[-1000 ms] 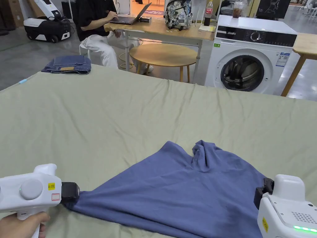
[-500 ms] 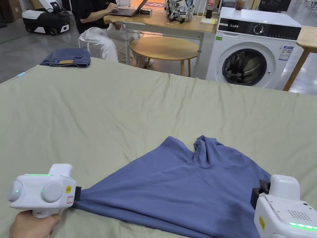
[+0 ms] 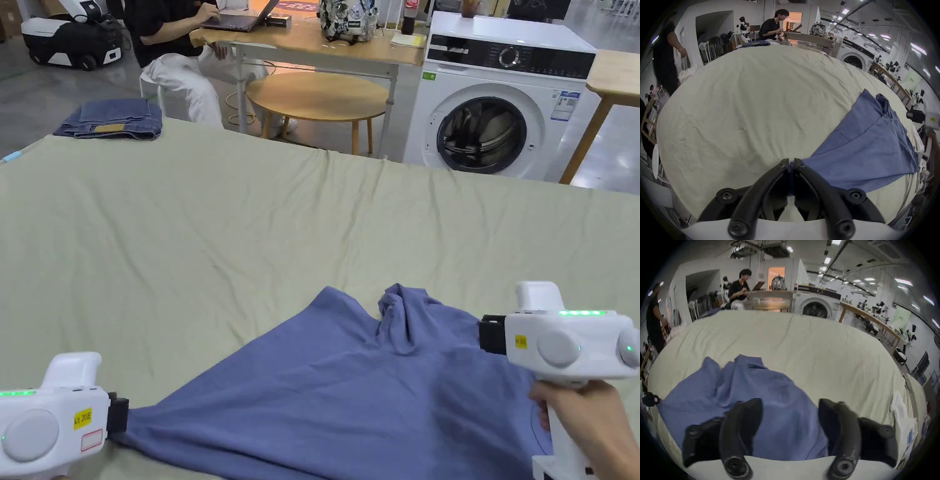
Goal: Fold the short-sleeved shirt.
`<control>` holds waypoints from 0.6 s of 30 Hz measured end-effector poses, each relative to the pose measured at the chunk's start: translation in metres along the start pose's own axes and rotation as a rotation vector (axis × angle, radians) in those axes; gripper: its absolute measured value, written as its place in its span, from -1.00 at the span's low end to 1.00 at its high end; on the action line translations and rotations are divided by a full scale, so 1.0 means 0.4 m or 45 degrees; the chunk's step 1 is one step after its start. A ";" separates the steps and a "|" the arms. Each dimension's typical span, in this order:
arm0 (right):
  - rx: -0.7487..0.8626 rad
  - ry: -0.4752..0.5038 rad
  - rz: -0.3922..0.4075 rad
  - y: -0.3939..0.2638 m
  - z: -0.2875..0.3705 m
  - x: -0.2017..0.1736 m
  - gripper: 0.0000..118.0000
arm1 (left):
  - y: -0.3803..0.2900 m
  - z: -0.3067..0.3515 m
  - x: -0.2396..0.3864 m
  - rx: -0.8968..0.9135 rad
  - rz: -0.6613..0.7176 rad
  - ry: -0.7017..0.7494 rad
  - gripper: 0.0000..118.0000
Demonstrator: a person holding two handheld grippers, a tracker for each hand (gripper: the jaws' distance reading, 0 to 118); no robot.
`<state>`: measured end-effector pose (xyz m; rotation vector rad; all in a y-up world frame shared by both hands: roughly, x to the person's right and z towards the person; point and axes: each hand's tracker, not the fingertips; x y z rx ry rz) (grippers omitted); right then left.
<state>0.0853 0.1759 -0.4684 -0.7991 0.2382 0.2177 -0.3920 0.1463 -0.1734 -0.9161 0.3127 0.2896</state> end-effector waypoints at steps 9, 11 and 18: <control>-0.242 0.086 0.045 0.112 -0.229 0.017 0.31 | 0.023 -0.038 -0.036 -0.022 0.021 0.016 -1.00; -0.285 0.118 0.109 0.105 -0.251 -0.001 0.31 | 0.025 -0.044 -0.042 -0.025 0.035 0.019 -1.00; -0.322 0.133 0.122 0.088 -0.268 -0.036 -0.17 | 0.026 -0.058 -0.042 -0.023 0.028 0.029 -1.00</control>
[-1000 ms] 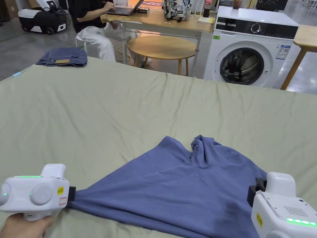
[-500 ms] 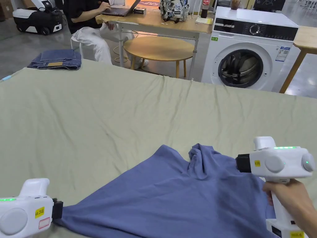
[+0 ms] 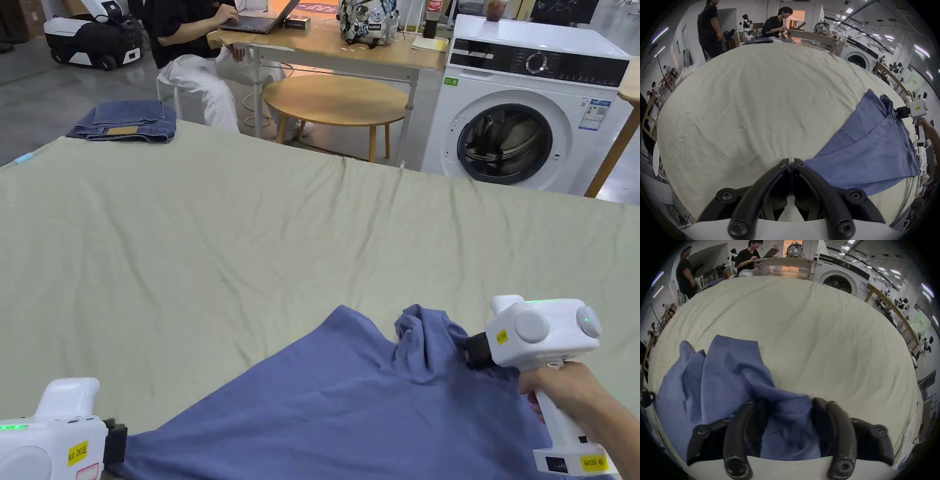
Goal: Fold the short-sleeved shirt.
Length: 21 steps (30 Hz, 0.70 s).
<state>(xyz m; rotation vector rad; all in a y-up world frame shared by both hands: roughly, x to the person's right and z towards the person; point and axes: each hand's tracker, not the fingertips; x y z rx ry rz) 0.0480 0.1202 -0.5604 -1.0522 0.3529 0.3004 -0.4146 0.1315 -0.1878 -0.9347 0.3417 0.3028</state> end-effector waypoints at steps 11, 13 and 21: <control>0.178 -0.079 -0.028 -0.094 0.142 -0.049 -0.99 | -0.008 0.038 0.021 0.095 -0.033 -0.007 -1.00; 0.288 -0.100 -0.035 -0.107 0.208 -0.039 -0.99 | 0.001 0.061 0.015 0.133 -0.043 -0.047 -1.00; 0.582 -0.197 -0.108 -0.119 0.496 0.022 -0.99 | 0.114 0.169 0.039 0.313 -0.086 -0.133 -1.00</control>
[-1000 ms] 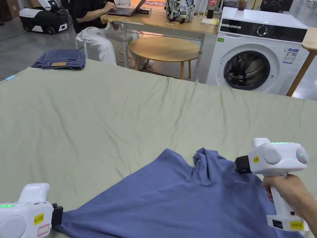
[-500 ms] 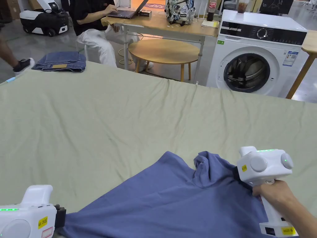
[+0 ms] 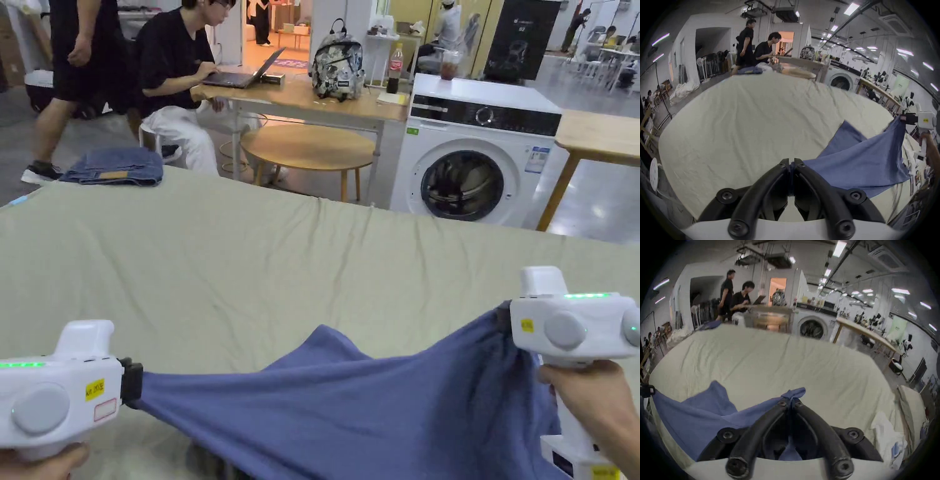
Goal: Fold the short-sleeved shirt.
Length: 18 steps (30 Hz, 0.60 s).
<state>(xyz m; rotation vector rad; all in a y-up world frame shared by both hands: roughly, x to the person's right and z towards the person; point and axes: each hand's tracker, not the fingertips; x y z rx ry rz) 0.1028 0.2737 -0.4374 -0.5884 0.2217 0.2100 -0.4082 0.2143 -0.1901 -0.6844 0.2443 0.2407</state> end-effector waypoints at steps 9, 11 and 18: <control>0.331 -0.189 -0.150 0.164 0.300 0.163 -0.99 | 0.297 0.138 0.167 0.258 -0.096 -0.080 -1.00; 0.393 -0.235 -0.161 0.197 0.351 0.194 -0.99 | 0.369 0.166 0.207 0.303 -0.124 -0.099 -1.00; 0.551 -0.372 -0.241 0.313 0.463 0.285 -0.99 | 0.632 0.209 0.321 0.426 -0.201 -0.104 -1.00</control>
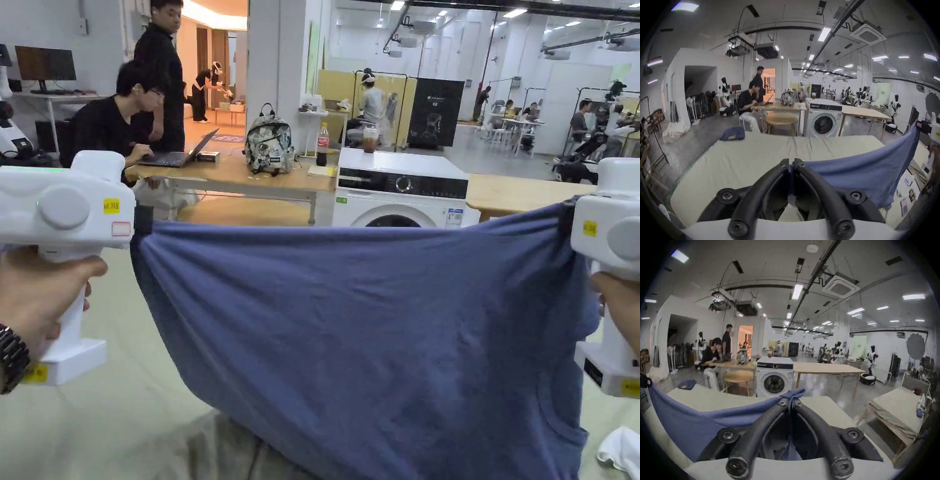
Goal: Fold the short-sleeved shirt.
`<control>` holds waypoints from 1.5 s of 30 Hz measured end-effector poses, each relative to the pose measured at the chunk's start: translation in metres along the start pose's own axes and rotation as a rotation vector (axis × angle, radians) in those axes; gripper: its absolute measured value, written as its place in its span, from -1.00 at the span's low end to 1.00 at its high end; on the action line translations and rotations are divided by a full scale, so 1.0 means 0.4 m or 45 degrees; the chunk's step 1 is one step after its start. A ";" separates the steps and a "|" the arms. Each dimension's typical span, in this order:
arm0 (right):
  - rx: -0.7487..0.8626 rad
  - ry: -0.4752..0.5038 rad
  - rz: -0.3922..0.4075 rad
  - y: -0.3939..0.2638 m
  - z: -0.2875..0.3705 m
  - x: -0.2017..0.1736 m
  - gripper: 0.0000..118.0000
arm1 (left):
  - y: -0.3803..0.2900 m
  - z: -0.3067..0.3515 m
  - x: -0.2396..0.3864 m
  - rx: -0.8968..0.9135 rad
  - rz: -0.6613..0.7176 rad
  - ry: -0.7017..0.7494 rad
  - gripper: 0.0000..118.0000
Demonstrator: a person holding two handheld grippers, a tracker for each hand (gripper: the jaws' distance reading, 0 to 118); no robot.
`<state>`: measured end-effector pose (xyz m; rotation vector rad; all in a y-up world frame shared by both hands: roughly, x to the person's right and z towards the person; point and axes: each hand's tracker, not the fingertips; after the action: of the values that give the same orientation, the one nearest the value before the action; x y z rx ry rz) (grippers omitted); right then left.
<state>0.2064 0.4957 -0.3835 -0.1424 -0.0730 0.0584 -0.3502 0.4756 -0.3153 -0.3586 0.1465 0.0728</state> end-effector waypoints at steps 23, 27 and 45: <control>0.249 -0.083 0.030 0.315 -0.207 -0.034 -0.99 | 0.434 -0.135 0.052 0.259 -0.042 0.086 -1.00; 0.253 -0.068 0.029 0.285 -0.203 -0.035 -0.99 | 0.400 -0.142 0.052 0.265 -0.055 0.088 -1.00; -0.048 -0.022 0.117 -0.200 0.068 -0.011 -0.99 | -0.235 -0.069 -0.028 -0.014 0.048 -0.004 -1.00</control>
<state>0.2042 0.4202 -0.3453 -0.1832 -0.0847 0.1497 -0.3558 0.3775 -0.3068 -0.3667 0.1499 0.1118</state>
